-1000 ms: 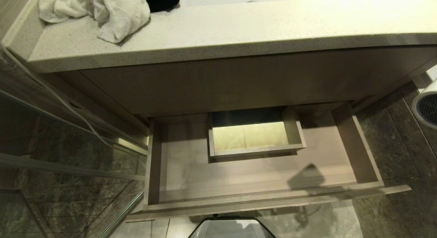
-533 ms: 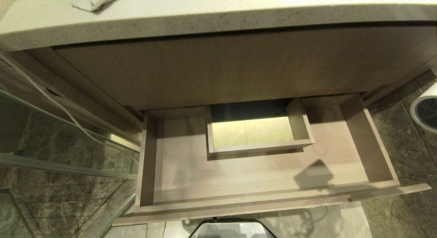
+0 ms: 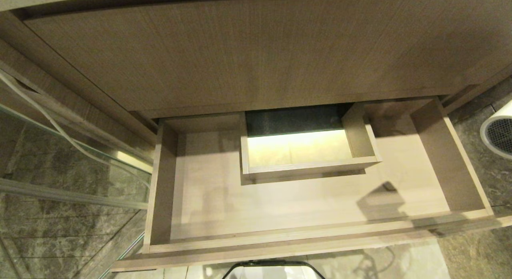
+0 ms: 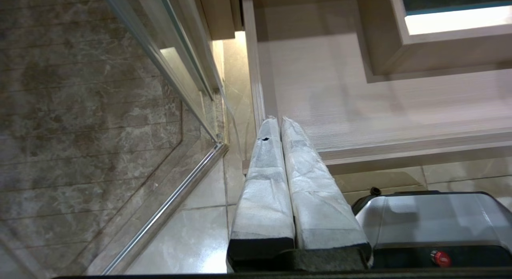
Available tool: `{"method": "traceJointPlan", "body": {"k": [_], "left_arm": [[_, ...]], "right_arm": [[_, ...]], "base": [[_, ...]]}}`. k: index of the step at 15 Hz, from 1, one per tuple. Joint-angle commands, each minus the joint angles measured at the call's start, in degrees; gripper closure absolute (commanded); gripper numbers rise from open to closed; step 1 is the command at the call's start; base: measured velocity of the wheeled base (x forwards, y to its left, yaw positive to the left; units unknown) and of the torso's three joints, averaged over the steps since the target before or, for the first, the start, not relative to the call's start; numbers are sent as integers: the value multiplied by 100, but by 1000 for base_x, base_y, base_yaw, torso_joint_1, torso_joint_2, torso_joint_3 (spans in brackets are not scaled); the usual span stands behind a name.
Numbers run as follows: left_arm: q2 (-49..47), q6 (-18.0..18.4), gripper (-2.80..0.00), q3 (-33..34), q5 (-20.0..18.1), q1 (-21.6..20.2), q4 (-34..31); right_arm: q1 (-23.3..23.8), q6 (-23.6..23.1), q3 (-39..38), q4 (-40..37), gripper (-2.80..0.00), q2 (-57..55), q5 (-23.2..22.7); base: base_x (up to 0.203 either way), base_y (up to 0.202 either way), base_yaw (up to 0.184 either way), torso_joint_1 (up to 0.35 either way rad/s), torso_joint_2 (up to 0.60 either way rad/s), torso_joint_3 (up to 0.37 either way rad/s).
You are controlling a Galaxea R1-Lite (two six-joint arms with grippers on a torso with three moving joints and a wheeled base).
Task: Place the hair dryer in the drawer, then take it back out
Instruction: Put it into the drawer
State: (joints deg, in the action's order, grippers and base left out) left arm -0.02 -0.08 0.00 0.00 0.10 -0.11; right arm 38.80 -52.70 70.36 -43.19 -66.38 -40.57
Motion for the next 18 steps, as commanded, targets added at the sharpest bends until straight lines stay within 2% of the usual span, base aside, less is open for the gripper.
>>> {"method": "traceJointPlan", "body": {"k": [1,5,7,9,10,12,18], "left_arm": [[2,-1,0,0,0,-1,2],[2,-1,0,0,0,-1,2],[2,-1,0,6,0,-1,2],[2,-1,0,6,0,-1,2],[2,-1,0,0,0,-1,2],[2,-1,0,6,0,-1,2],[2,-1,0,9,0,-1,2]], "right_arm": [[17,-30,74,-23,0,-193,-20],[17,-17,229,-41,0,-575,-2],[26,32,428,-49,0,-908,147],[58,192,792,-184,0,-1301,509],[63,480,921,-240,0,-1518,681],[22,673,1103,-384,0,-1683,1192],[-16,665,1092,-576,0,-1614,1238]], "base": [[0,0,0,-246,486,217],[0,0,0,-244,459,211],[-1,-7,110,-95,180,67],[3,-8,144,-32,50,36],[-6,-7,100,-12,35,27],[0,0,0,0,0,0],[0,0,0,0,0,0]]}}
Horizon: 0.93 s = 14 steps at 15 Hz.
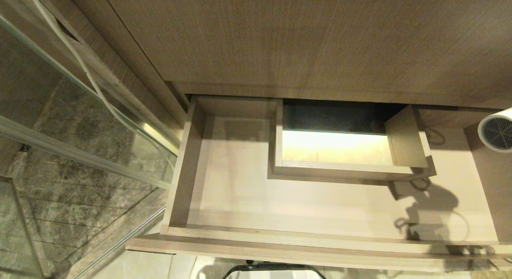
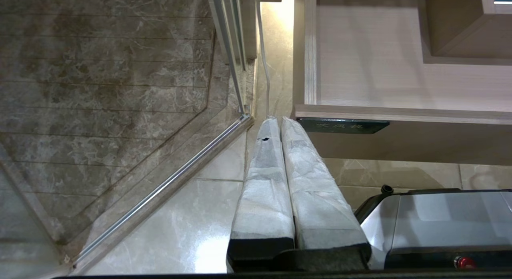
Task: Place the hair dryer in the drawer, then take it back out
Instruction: Put it into the drawer
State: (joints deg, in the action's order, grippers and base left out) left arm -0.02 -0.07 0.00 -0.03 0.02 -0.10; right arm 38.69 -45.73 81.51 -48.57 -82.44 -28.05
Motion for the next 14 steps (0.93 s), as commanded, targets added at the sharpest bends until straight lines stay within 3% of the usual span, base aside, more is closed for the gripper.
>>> {"method": "traceJointPlan", "body": {"k": [1,4,11,14], "left_arm": [[2,-1,0,7,3,6,1],[2,-1,0,1,3,6,1],[2,-1,0,9,3,6,1],[2,-1,0,9,3,6,1]], "right_arm": [[-2,-26,-56,-7,0,31,-8],[-2,-33,-82,-4,0,79,-16],[-11,-59,19,35,0,13,-23],[-42,-312,71,88,0,-128,-37]], "base": [[0,0,0,0,0,0],[-2,0,-27,1,3,-1],[0,7,-153,3,1,4],[1,0,-21,2,0,1]]}}
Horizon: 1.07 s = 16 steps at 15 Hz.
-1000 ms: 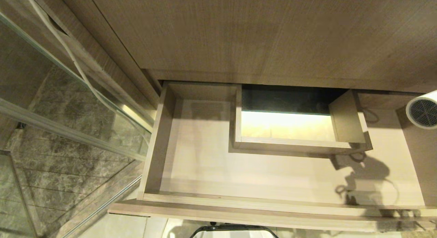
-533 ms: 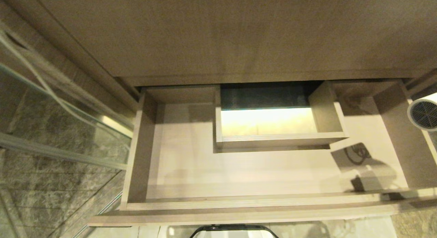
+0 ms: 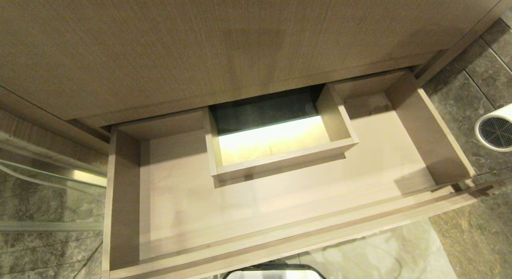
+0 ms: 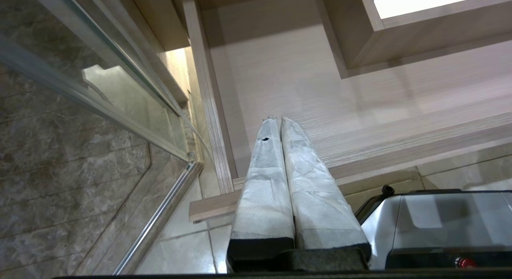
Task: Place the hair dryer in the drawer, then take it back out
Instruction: Put it into the drawer
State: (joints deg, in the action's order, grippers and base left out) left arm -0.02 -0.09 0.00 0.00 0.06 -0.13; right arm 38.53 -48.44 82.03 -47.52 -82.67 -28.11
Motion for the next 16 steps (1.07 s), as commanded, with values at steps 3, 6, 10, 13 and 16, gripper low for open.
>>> {"method": "traceJointPlan", "body": {"k": [3,6,10,13,16], "left_arm": [[2,0,0,9,0,3,5],[2,0,0,0,0,3,5],[2,0,0,0,0,3,5],[2,0,0,1,0,3,5],[2,0,0,0,0,3,5]], "right_arm": [[-351,135,286,-23,0,-498,-108],[-724,657,685,-12,0,-1169,-117],[-1239,1393,1236,468,0,-2470,-94],[-1583,2014,1661,1214,0,-3422,-101],[-2039,2709,2246,2513,0,-4322,-103]], "base": [[0,0,0,0,0,0],[0,0,0,0,0,0],[0,0,0,0,0,0],[0,0,0,0,0,0],[0,0,0,0,0,0]]}}
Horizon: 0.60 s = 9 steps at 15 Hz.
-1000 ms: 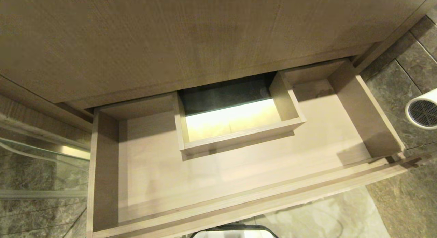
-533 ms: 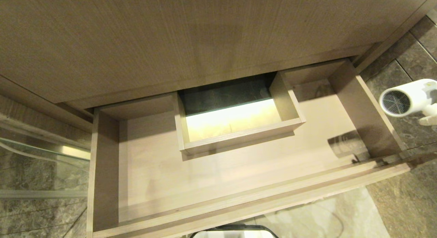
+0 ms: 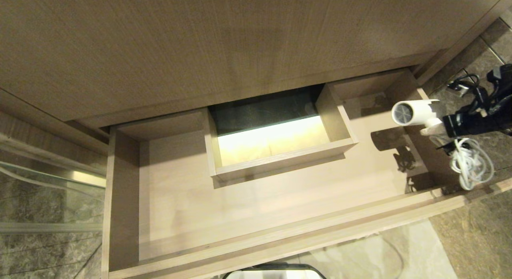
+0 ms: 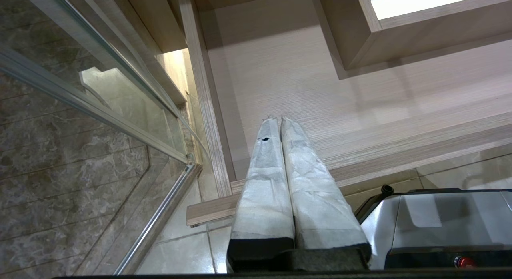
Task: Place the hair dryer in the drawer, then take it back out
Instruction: Put it into the drawer
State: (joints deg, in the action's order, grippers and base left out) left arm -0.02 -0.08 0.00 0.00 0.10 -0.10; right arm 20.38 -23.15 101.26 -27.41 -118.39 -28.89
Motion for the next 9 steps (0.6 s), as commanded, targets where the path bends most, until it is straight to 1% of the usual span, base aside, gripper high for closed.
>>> {"method": "traceJointPlan", "body": {"k": [1,4,6,8,9], "left_arm": [[2,-1,0,6,0,-1,1],[2,-1,0,3,0,-1,1],[2,-1,0,0,0,-1,1],[2,-1,0,7,0,-1,1],[2,-1,0,2,0,-1,1]], "right_arm": [[-350,258,591,691,0,-996,-39],[-643,318,740,1685,0,-1492,-31],[-737,228,713,2314,0,-1694,12],[-746,126,684,2470,0,-1821,280],[-746,66,676,2494,-46,-1846,391]], "base": [[0,0,0,0,0,0],[0,0,0,0,0,0],[0,0,0,0,0,0],[0,0,0,0,0,0],[0,0,0,0,0,0]]}}
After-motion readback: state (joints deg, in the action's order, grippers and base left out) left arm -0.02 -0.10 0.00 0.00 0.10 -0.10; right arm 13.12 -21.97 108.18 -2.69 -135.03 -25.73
